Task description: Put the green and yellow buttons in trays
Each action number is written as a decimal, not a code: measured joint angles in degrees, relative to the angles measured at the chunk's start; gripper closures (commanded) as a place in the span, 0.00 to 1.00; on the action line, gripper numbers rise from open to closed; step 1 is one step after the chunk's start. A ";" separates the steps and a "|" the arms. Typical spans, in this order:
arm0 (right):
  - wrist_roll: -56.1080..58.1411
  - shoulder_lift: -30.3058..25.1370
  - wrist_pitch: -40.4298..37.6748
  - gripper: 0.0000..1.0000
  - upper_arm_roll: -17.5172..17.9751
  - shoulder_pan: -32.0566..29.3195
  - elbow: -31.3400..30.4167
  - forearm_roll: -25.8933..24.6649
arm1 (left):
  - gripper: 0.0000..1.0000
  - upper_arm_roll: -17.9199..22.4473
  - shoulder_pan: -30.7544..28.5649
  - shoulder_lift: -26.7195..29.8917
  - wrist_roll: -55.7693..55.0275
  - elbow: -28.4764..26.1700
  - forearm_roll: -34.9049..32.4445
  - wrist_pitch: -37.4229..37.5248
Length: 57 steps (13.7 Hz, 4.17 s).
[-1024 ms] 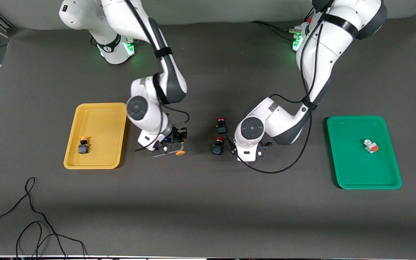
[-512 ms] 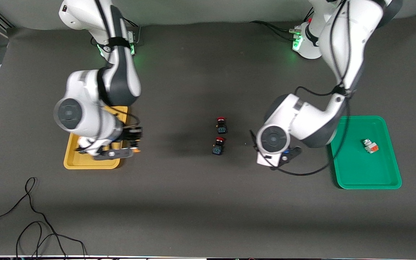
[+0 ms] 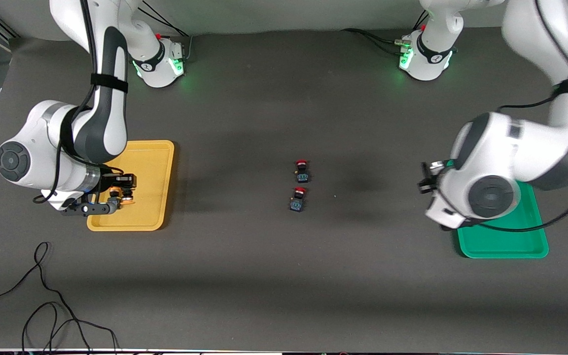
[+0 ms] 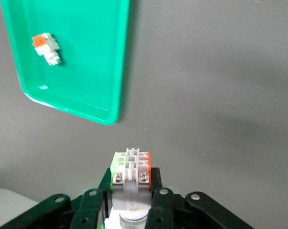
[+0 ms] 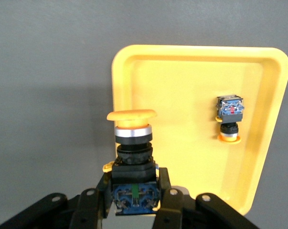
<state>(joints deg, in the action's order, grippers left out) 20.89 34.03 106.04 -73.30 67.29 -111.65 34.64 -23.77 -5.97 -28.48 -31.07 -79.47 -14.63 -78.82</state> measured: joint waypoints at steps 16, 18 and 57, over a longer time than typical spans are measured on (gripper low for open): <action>10.79 2.91 11.59 0.00 13.05 -11.04 -6.72 10.27 | 1.00 0.41 -18.10 -1.63 21.77 -20.51 -13.61 -29.25; 10.10 2.26 5.79 0.00 8.99 -9.28 -3.39 8.57 | 1.00 0.22 -18.07 -2.61 19.05 -21.48 -16.31 -30.84; -17.46 -32.73 -21.32 0.00 76.36 -73.21 20.20 -32.65 | 0.04 -13.65 -18.74 12.41 21.12 4.95 3.37 10.20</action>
<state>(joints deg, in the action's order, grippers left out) 3.42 1.30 84.72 3.06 -5.92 -91.46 1.99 -37.42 -24.71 -16.07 -9.94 -74.53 -11.26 -68.62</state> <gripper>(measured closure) 0.000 0.018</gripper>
